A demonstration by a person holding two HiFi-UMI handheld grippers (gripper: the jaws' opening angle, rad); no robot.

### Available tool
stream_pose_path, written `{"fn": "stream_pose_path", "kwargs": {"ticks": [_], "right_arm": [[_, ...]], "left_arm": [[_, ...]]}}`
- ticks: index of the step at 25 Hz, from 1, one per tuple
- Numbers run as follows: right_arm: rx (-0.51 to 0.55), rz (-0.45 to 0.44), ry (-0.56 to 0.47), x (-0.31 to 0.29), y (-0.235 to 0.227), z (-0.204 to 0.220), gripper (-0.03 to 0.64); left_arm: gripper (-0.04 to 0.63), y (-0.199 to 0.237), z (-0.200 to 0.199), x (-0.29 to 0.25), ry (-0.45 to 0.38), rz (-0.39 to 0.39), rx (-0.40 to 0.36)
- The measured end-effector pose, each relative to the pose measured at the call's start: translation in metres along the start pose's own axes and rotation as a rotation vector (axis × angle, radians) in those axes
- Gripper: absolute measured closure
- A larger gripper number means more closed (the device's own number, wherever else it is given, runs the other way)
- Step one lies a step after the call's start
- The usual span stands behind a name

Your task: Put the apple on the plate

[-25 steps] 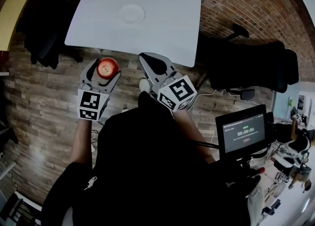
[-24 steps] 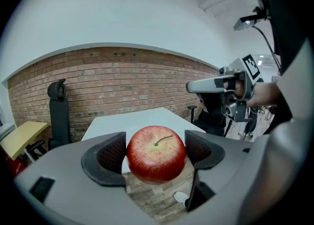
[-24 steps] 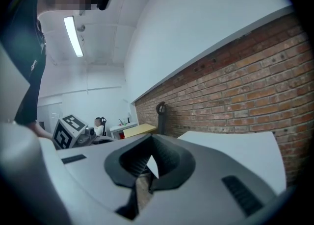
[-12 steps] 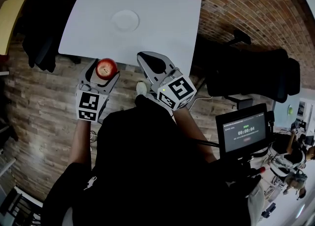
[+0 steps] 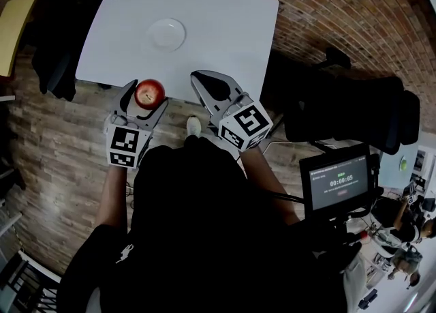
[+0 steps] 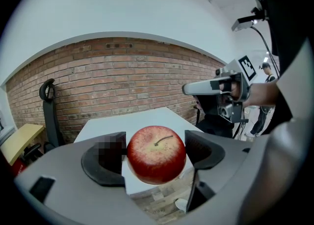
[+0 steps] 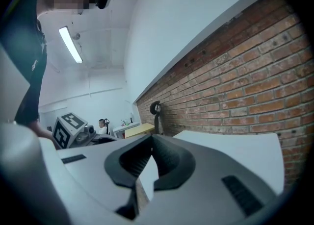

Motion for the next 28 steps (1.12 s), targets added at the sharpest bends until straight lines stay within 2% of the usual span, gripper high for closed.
{"fn": "stream_pose_path", "kwargs": {"ticks": [4,6,28], "right_arm": [[-0.023,-0.011,0.001,0.001,-0.044,0.002,0.613],[-0.027,-0.015,0.001,0.0,-0.051,0.002,0.613],[0.003,-0.045,0.014,-0.006,-0.046,-0.003,0.613]], "left_arm": [[0.216,-0.006,-0.008,-0.036,0.032,-0.006,0.001],[0.216,-0.006,-0.01,-0.041,0.039,-0.012,0.003],[0.216,-0.002,-0.01,-0.031,0.017,-0.048,0.013]]}}
Point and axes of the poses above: the fingertips, and each gripper's own axes: x backward along the fingers, y to its left, z out of its underside, the point moved 4 cm from there along x, backward along the fingers, and after that the axes turned 3 degrees about -z, right-handed, at the moved point
